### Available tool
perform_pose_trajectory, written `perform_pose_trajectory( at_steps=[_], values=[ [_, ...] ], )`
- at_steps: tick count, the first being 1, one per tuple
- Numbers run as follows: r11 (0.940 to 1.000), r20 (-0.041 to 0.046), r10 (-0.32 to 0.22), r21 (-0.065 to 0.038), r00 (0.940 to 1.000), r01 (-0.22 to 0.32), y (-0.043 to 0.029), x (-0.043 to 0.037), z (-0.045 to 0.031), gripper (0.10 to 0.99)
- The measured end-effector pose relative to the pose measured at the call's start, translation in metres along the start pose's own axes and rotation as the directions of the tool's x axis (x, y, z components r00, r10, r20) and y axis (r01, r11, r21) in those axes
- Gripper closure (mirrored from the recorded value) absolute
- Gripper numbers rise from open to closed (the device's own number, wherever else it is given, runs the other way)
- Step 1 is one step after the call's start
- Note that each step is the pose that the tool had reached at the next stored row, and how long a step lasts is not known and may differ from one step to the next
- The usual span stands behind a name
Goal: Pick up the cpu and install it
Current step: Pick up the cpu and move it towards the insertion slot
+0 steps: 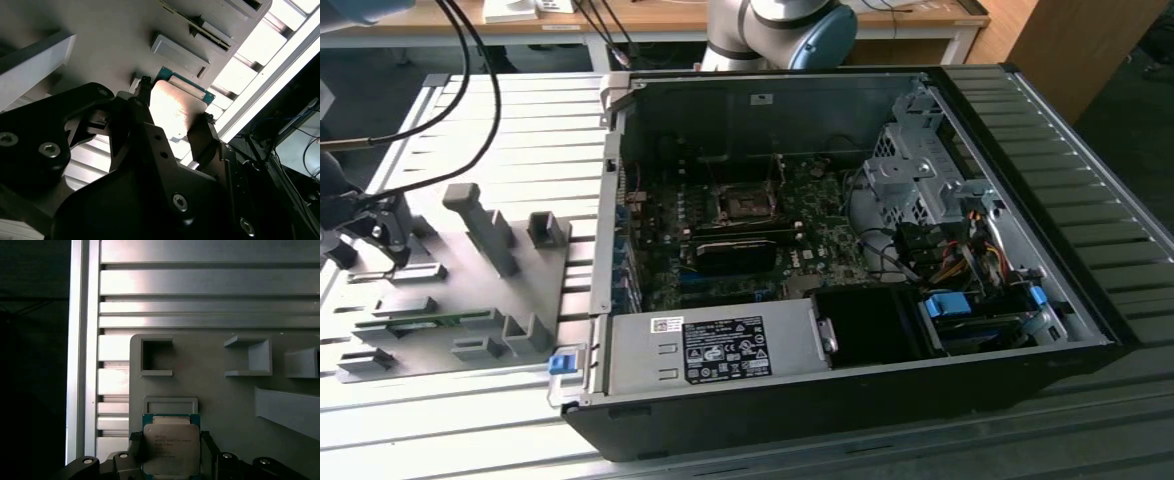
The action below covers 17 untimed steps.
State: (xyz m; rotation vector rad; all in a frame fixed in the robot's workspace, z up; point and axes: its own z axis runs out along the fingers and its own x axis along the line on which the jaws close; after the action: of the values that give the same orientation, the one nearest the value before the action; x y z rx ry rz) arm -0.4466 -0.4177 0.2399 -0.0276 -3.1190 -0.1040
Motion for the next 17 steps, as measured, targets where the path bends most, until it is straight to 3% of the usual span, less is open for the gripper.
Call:
perform_pose_trajectory(
  at_steps=[17],
  values=[
    [1.0,0.0001,0.0,0.0,1.0,0.0,0.0006,0.0002,-0.0083,0.541]
  ],
)
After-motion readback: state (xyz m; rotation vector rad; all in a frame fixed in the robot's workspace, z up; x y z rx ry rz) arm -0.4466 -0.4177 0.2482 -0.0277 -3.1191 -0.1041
